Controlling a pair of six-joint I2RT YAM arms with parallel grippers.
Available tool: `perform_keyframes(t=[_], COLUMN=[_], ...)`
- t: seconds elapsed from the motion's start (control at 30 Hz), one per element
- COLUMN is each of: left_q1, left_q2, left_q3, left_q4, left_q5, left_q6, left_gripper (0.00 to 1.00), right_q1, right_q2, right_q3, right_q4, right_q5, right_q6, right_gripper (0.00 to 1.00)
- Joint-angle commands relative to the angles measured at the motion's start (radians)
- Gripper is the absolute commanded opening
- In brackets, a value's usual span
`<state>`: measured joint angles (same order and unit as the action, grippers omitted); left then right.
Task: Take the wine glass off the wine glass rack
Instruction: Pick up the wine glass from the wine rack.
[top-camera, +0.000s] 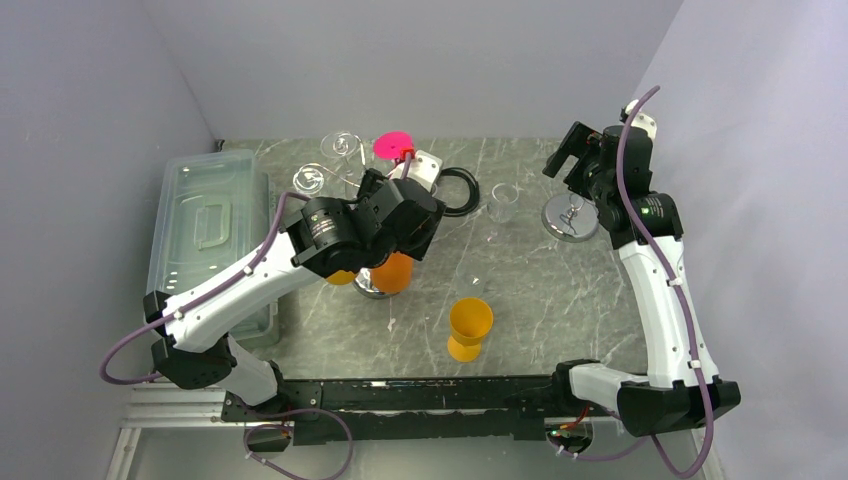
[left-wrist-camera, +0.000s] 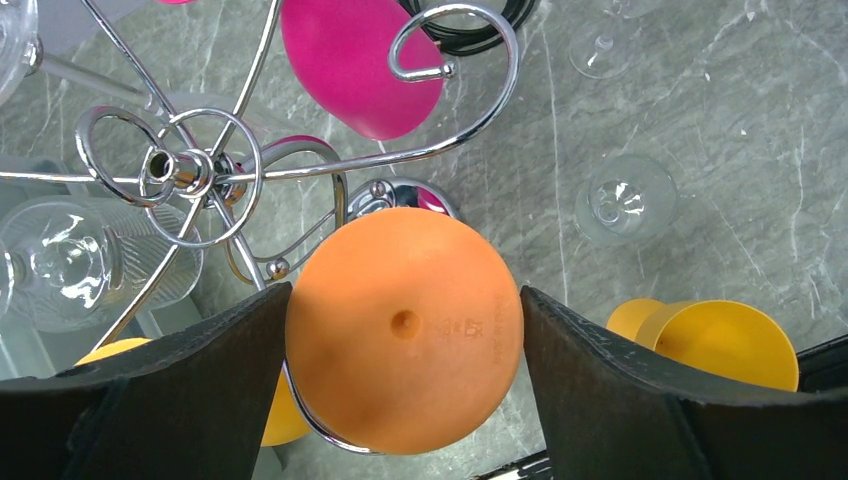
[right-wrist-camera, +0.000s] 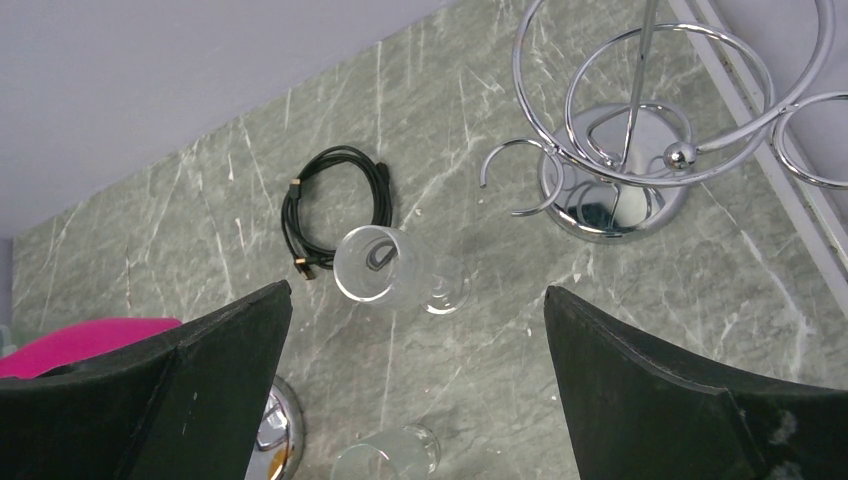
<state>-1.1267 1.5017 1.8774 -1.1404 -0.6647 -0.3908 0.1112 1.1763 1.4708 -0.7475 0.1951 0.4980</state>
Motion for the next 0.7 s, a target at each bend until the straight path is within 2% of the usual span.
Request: perform_keyframes(t=[0.0,0.3,0.67], left_q1=[0.004,0.003,0.002], left_q2=[-0.013,-0.025,-0.067], left_q3=[0.011,0.019,0.027], left_q4=[0.022,0.040,0.043], left_q5=[0.007,0.039,0.088], left_q6=[-0.019,0.007,0.038], left_gripper=[0.84,0.70,0.63], right_q1=[0.002,0.002,0.002], right_q2=[-0.029,-0.034,-0.043], right_q3=[0.003,-0.002,-0.010], right_q4=[0.036,0.036,0.037], right_q5=[-0.008,-0.002,0.003], right_q6=[-0.012,-0.010,-0.004], right_gripper=[1.00,1.00,1.00])
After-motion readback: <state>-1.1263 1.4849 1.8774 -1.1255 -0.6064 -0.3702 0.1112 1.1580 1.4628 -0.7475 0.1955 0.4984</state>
